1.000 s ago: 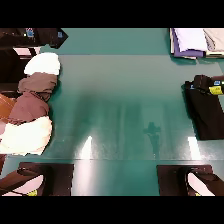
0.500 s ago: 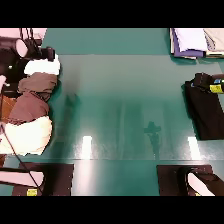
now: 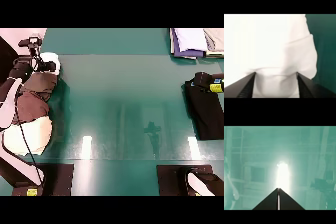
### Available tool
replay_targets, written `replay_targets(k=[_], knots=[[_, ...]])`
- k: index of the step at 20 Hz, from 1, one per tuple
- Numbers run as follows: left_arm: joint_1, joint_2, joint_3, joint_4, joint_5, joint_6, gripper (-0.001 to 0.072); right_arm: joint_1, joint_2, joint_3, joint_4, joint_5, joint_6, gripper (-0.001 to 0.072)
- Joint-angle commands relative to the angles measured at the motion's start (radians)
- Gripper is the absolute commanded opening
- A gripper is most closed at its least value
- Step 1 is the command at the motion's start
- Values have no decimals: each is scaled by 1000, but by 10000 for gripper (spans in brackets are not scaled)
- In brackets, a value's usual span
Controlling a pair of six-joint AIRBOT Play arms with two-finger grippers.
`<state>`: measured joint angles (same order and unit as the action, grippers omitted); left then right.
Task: Fold the shirts.
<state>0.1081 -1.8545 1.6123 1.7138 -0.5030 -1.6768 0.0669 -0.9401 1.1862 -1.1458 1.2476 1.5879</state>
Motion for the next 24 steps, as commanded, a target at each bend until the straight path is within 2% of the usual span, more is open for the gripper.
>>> replay_targets(k=[1,2,3,7,9,11,15,17,20,22,24], knots=[[6,-16,38,-2,8,1,213,0,1,1,2,3,1,15],[7,-9,63,-2,-21,2,36,0,1,1,2,3,1,15],[6,3,98,-2,-63,1,25,0,1,1,3,1,1,15],[0,166,233,-16,-177,2,24,0,1,29,25,-54,0,15],[-23,313,267,-16,-222,43,23,0,0,90,27,-72,0,15],[-81,486,281,-16,-305,131,23,0,1,171,24,-90,-2,15],[-275,736,280,-16,-520,193,23,0,1,324,26,-94,-31,15],[-406,774,280,-16,-657,188,22,0,1,378,26,-91,-40,15],[-613,747,227,-17,-826,127,22,0,1,440,26,-38,-49,15],[-745,706,132,-24,-843,86,24,0,1,466,26,1,-53,15],[-847,661,16,-105,-803,56,39,0,1,489,26,49,-53,15]])
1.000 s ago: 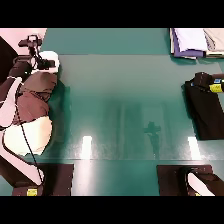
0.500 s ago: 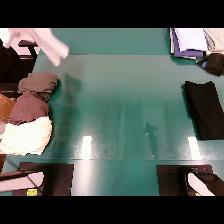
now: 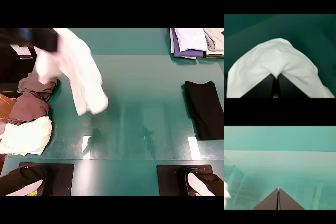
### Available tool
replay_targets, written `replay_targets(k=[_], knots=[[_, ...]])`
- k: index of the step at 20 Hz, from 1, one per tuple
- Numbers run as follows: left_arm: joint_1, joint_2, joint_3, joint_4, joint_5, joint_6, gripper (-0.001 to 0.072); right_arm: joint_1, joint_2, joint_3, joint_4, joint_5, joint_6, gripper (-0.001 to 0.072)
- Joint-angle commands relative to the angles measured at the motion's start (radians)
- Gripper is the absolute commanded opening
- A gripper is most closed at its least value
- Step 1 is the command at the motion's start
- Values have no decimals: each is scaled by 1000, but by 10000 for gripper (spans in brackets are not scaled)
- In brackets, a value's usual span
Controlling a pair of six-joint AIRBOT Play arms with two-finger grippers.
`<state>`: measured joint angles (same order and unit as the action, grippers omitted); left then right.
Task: Fold the shirts.
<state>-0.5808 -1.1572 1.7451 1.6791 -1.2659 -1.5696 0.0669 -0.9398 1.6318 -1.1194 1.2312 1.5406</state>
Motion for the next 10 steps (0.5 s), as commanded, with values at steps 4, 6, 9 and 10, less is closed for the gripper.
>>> replay_targets(k=[4,6,9,10], knots=[[-203,-100,-275,-238,111,-50,543,0,5,55,0,108,-5,15],[-145,-96,-275,-168,102,-60,543,0,8,55,0,108,-5,15],[40,-97,-303,-161,86,-108,543,0,8,55,-1,108,-5,15],[100,-97,-333,-165,101,-118,543,0,8,55,-1,108,-5,15]])
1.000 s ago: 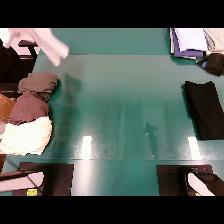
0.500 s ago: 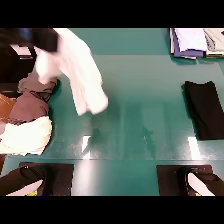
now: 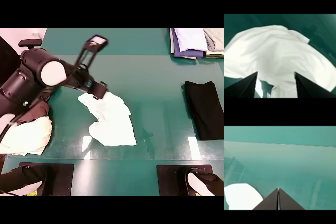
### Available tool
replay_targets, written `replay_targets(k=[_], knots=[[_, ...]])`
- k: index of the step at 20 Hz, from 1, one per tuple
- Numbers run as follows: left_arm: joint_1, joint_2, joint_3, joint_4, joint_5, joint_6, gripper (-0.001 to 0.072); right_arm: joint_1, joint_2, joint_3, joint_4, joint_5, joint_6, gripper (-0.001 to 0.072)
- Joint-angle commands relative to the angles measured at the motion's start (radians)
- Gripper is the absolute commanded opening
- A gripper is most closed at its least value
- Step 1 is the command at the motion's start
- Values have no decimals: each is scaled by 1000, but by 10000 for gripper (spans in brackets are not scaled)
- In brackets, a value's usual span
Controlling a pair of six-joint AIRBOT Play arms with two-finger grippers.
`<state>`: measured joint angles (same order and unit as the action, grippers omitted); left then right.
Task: Fold the shirts.
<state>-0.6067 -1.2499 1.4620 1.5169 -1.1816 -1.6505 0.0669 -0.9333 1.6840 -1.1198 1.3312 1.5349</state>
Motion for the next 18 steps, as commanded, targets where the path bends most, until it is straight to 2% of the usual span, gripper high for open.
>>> replay_targets(k=[1,4,7,11,14,16,17,18], knots=[[190,-4,-92,-14,39,-53,543,0,-3,3,0,8,0,14],[356,-5,-257,-113,140,-54,543,0,-26,2,2,13,1,15],[465,-21,-423,-256,304,-39,543,0,-56,2,3,40,1,15],[471,-142,-455,-380,389,61,543,0,-66,-65,3,51,1,15],[469,-220,-455,-486,452,70,542,0,-20,-203,3,23,1,15],[468,-242,-454,-567,485,133,542,0,15,-311,3,13,1,15],[468,-242,-446,-579,498,140,499,0,25,-361,2,17,1,15],[468,-241,-426,-578,501,140,274,0,26,-412,3,27,1,15]])
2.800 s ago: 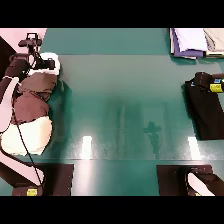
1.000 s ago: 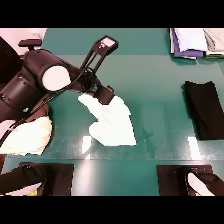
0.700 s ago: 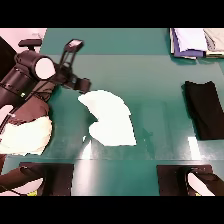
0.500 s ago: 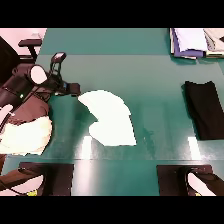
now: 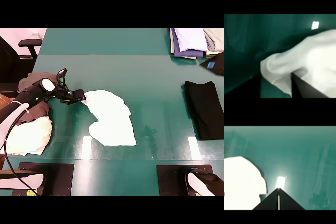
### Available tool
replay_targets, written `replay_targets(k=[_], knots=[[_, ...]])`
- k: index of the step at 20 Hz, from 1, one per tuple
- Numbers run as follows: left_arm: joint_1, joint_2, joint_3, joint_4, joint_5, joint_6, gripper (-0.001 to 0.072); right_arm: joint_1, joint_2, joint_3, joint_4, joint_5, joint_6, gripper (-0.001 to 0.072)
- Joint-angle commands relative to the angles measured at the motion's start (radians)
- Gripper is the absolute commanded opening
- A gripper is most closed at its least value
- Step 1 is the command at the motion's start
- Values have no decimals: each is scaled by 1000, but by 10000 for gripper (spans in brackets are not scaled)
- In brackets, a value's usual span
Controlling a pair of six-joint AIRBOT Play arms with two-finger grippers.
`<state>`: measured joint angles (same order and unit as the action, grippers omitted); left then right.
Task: Fold the shirts.
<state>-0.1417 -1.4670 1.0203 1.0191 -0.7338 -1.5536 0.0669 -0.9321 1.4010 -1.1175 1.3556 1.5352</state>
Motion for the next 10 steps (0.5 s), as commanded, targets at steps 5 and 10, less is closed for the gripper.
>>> replay_targets(k=[5,10], knots=[[3,1,119,-64,53,44,25,50,-33,-389,5,76,0,152],[3,5,183,7,0,44,25,289,-204,-679,215,-89,-69,470]])
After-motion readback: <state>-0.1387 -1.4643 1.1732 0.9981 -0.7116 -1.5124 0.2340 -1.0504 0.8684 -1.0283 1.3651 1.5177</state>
